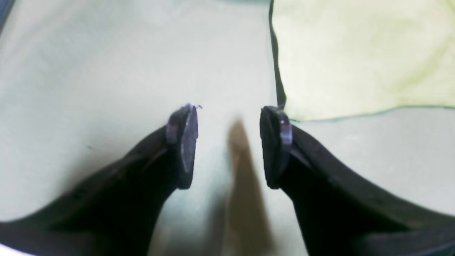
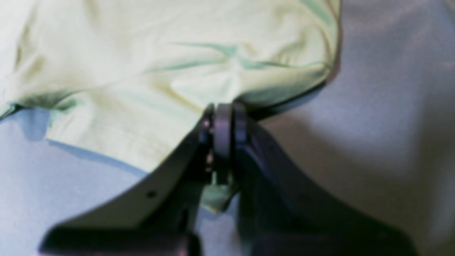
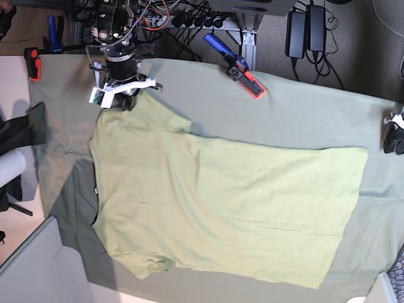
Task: Fold the T-shirt properly
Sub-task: 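Move the left gripper down and pinch the shirt's other shoulder corner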
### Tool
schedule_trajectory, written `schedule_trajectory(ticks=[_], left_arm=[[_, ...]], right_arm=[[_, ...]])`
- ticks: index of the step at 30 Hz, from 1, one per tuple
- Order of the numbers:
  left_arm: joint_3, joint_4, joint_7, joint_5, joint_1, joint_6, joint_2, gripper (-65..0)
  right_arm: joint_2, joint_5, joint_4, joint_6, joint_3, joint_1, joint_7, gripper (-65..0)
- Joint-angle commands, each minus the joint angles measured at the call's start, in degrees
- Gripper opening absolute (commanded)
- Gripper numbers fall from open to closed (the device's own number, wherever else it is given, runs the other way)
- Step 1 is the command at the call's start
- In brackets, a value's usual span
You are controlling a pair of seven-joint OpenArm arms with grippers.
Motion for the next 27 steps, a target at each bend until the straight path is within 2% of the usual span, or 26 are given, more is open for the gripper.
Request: schedule_trajectory(ticks=[1,9,18,22,25,27], left_arm=[[-0.3,0.8,-0.8,-1.3,-1.0,-0.6,-0.3,-33.1],[0.9,0.8,0.7,-1.9,-1.6,-1.4,4.6,-33.1],[4.4,0.8,0.3,-1.9,-3.6,-1.5,4.7,-33.1],[7.5,0.7,0.4,1.4,-6.3,-1.3,4.7,-33.1],[9.2,0.7,0.3,2.4,-7.1,1.0,4.7,-33.1],[9.7,0.7,0.3,2.9,-7.2,1.2,4.7,-33.1]], right_arm=[[0.3,-0.2,0.8,0.4,0.2,0.1,1.2,-65.0],[0.5,-0.1,0.8,0.4,0.2,-0.1,1.2,-65.0],[0.5,-0.1,0.8,0.4,0.2,-0.1,1.2,-65.0],[0.5,-0.1,0.8,0.4,0.2,-0.2,1.2,-65.0],[0.5,-0.1,0.8,0.4,0.2,-0.2,1.2,-65.0],[0.5,-0.1,0.8,0.4,0.2,-0.2,1.2,-65.0]])
